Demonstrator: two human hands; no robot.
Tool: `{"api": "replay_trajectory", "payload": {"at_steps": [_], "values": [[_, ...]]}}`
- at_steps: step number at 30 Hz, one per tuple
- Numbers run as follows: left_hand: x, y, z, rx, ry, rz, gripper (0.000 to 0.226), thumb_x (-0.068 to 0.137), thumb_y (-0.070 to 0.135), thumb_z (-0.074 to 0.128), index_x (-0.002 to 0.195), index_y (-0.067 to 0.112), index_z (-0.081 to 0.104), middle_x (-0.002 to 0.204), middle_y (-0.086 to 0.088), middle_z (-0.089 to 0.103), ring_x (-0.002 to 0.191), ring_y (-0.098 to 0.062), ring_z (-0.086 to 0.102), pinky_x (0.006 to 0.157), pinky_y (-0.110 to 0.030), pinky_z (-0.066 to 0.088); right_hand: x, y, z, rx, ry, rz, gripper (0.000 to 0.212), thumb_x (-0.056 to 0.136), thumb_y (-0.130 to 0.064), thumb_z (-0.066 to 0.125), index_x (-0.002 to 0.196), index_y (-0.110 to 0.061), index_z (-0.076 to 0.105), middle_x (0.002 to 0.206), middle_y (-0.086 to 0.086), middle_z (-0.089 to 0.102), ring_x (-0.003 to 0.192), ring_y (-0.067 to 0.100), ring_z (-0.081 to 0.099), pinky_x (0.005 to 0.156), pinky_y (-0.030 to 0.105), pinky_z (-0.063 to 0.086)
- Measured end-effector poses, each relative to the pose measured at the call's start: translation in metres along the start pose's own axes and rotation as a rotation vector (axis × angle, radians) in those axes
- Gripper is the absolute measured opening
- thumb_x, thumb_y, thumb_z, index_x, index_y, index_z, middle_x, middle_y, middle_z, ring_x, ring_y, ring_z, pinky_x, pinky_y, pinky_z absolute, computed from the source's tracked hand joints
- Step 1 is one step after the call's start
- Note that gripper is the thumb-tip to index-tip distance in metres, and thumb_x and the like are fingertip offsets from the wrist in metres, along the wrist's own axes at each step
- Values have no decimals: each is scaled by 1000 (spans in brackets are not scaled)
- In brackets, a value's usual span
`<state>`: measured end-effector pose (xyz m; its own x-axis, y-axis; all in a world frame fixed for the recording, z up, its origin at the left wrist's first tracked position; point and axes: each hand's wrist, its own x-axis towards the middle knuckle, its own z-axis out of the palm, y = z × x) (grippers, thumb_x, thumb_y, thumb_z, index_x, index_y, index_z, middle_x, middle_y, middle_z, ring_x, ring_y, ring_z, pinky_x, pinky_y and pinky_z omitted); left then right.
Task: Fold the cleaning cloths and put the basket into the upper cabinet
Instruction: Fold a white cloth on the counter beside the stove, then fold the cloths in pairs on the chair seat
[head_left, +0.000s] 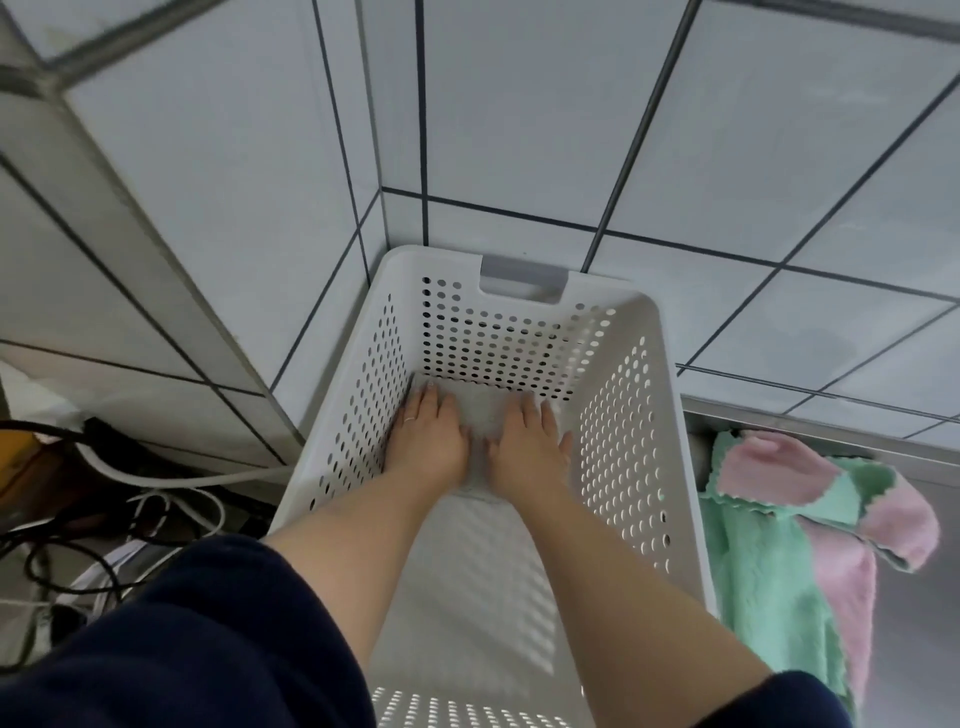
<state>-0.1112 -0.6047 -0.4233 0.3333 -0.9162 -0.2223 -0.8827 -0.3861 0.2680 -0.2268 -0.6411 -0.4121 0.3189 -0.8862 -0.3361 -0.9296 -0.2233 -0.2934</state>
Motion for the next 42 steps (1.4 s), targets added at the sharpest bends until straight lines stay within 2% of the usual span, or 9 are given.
{"api": "replay_trajectory", "payload": {"at_steps": [3, 5, 11, 16, 21, 26, 34, 39, 42], "values": [[-8, 9, -24, -189, 15, -48, 43, 96, 31, 37, 127, 3, 48, 138, -18, 43, 126, -31, 41, 103, -43, 39, -10, -4, -28, 159, 34, 14, 57, 96, -26, 41, 147, -12, 22, 157, 9, 17, 144, 27, 14, 117, 44, 17], [-19, 17, -43, -314, 0, -31, 36, 94, 28, 41, 118, 5, 56, 124, -16, 56, 108, -29, 55, 91, -41, 48, -27, -9, -50, 343, 53, 27, 51, 95, -22, 44, 143, -12, 31, 149, 10, 34, 135, 29, 35, 110, 39, 31], [-65, 30, -95, -538, 11, 117, 45, 93, 34, 51, 133, 14, 49, 135, -1, 54, 122, -20, 51, 101, -34, 41, -94, -18, -98, 472, 177, -32, 44, 95, -21, 51, 138, -18, 43, 137, 1, 52, 124, 19, 50, 94, 27, 39], [-113, 25, -134, -544, 64, 338, 41, 94, 33, 51, 132, 18, 49, 133, 2, 55, 120, -15, 52, 102, -36, 41, -160, -25, -121, 539, 344, -14, 37, 94, -18, 54, 130, -18, 51, 114, -4, 62, 102, 10, 57, 77, 21, 40], [-165, 6, -162, -653, 62, 576, 37, 93, 29, 54, 128, 18, 52, 128, 4, 57, 110, -6, 51, 95, -23, 37, -242, -40, -125, 542, 603, 69, 32, 92, -20, 57, 123, -19, 56, 108, -5, 64, 87, 9, 59, 71, 17, 47], [-224, -5, -167, -696, -60, 777, 32, 93, 27, 55, 123, 17, 54, 120, 4, 59, 110, -9, 54, 94, -23, 40, -324, -49, -94, 582, 727, 231, 30, 90, -19, 58, 120, -18, 59, 103, -6, 66, 97, 12, 61, 92, 31, 47], [-316, 8, -125, -630, -250, 1026, 30, 89, 21, 61, 116, 9, 61, 113, -2, 64, 105, -15, 59, 93, -27, 44, -451, -44, -17, 621, 860, 559, 31, 90, -20, 60, 121, -17, 59, 103, -1, 62, 96, 15, 60, 86, 29, 47], [-392, 18, -71, -618, -501, 1141, 29, 88, 15, 62, 114, 4, 61, 112, -11, 65, 104, -22, 62, 94, -29, 46, -550, -34, 33, 679, 925, 766, 31, 90, -16, 60, 121, -17, 59, 103, -2, 64, 90, 10, 60, 68, 13, 48], [-427, 19, -38, -550, -636, 1175, 29, 88, 17, 62, 114, 6, 61, 113, -10, 66, 104, -24, 62, 95, -36, 47, -600, -29, 65, 692, 924, 886, 32, 91, -18, 59, 123, -19, 57, 109, -4, 63, 99, 11, 60, 84, 17, 47]]}}
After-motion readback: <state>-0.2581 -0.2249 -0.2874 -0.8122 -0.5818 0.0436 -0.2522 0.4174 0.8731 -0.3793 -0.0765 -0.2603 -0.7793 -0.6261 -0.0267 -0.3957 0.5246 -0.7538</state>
